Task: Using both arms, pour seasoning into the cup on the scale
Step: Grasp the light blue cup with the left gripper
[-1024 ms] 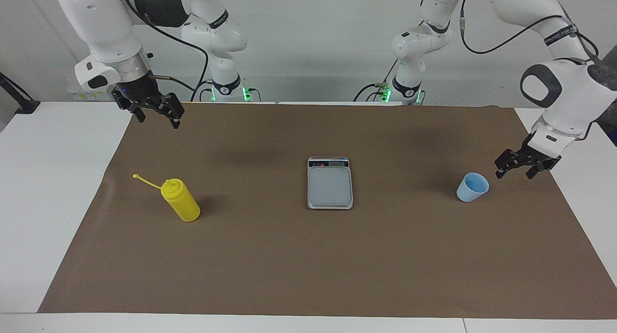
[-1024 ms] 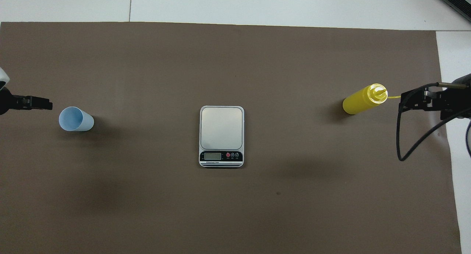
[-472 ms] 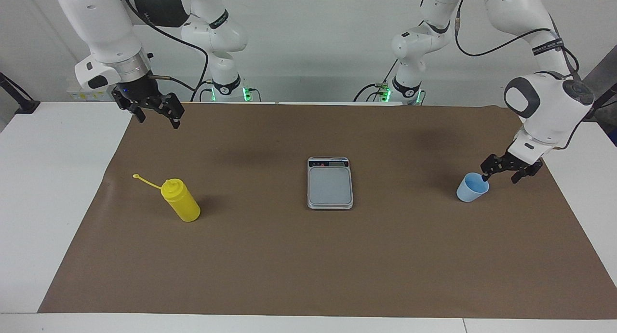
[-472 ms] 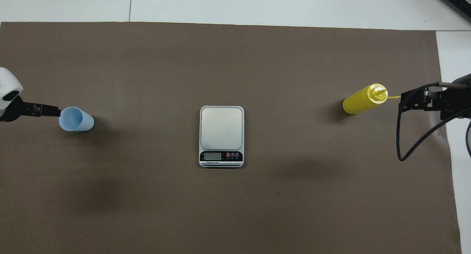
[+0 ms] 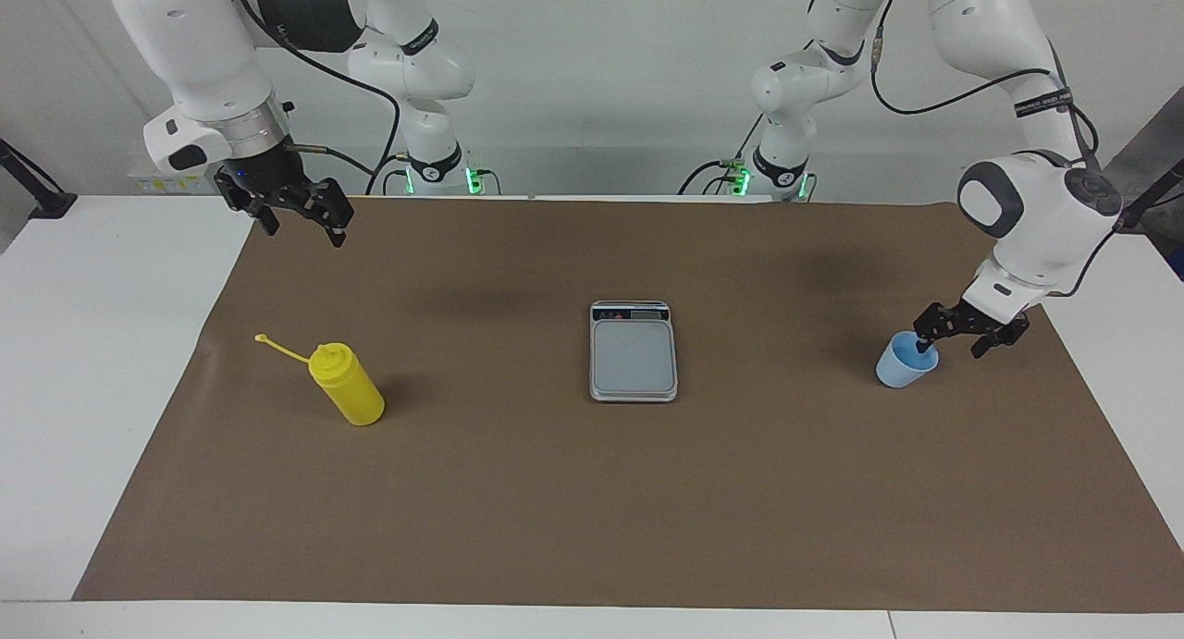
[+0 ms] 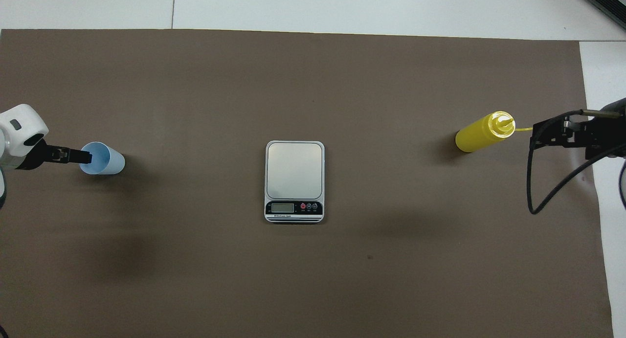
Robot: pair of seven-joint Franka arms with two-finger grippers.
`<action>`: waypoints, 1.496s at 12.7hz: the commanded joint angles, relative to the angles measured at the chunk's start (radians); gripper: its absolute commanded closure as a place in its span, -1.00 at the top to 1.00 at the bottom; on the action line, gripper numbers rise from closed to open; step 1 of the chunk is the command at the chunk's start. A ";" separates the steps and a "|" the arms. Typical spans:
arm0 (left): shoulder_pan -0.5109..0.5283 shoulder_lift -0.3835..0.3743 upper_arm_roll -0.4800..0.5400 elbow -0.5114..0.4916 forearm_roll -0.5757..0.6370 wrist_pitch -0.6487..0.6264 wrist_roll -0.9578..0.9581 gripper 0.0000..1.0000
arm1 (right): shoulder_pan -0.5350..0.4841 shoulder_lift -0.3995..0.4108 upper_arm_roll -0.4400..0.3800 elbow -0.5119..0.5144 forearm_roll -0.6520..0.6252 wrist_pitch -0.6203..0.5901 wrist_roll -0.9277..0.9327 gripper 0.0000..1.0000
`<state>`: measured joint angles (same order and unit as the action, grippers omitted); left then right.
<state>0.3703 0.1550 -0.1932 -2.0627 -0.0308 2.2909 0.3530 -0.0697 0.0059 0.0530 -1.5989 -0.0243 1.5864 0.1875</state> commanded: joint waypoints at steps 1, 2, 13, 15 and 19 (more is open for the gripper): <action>-0.008 -0.002 0.006 -0.030 -0.020 0.056 0.021 0.92 | -0.005 -0.023 0.001 -0.021 0.015 -0.008 -0.016 1.00; -0.010 0.004 0.006 -0.034 -0.020 0.070 0.021 0.90 | -0.005 -0.023 0.001 -0.021 0.015 -0.008 -0.017 1.00; -0.037 0.029 0.009 -0.039 -0.017 0.093 0.020 -0.95 | -0.005 -0.023 0.001 -0.021 0.017 -0.008 -0.016 1.00; -0.037 0.029 0.009 -0.039 -0.014 0.094 0.020 -1.00 | -0.005 -0.023 0.001 -0.021 0.015 -0.008 -0.016 1.00; -0.039 0.032 0.008 -0.027 -0.014 0.090 0.020 -1.00 | -0.005 -0.023 0.001 -0.021 0.015 -0.008 -0.016 1.00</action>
<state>0.3430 0.1841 -0.1989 -2.0872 -0.0356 2.3623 0.3558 -0.0697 0.0058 0.0530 -1.5989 -0.0243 1.5864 0.1875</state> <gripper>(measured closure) 0.956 0.000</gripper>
